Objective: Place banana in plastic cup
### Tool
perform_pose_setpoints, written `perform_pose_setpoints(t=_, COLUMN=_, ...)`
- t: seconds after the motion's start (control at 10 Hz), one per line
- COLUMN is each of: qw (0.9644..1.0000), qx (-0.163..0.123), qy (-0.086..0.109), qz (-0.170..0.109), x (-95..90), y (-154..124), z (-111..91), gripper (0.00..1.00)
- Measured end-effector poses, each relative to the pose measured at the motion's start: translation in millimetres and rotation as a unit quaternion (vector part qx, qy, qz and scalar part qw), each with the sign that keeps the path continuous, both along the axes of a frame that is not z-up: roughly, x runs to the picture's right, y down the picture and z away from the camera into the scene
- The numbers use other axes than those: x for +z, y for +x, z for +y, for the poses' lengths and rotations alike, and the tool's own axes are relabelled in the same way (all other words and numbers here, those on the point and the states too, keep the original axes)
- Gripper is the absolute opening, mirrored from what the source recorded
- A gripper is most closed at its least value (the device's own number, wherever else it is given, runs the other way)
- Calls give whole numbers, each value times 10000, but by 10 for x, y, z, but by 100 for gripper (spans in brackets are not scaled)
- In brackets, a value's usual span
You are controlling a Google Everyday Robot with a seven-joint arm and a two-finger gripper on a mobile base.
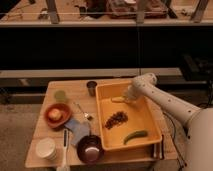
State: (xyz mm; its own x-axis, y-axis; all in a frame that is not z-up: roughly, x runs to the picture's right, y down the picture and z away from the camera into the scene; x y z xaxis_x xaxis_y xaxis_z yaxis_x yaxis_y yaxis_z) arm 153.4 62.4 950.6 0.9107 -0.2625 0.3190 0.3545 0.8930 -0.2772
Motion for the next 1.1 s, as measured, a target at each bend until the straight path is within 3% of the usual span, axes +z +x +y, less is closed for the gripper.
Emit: perform_pose_setpoints(t=1.1, qw=10000, qx=-10, qy=-23, qz=33, x=-41, y=44, z=-3, gripper=1)
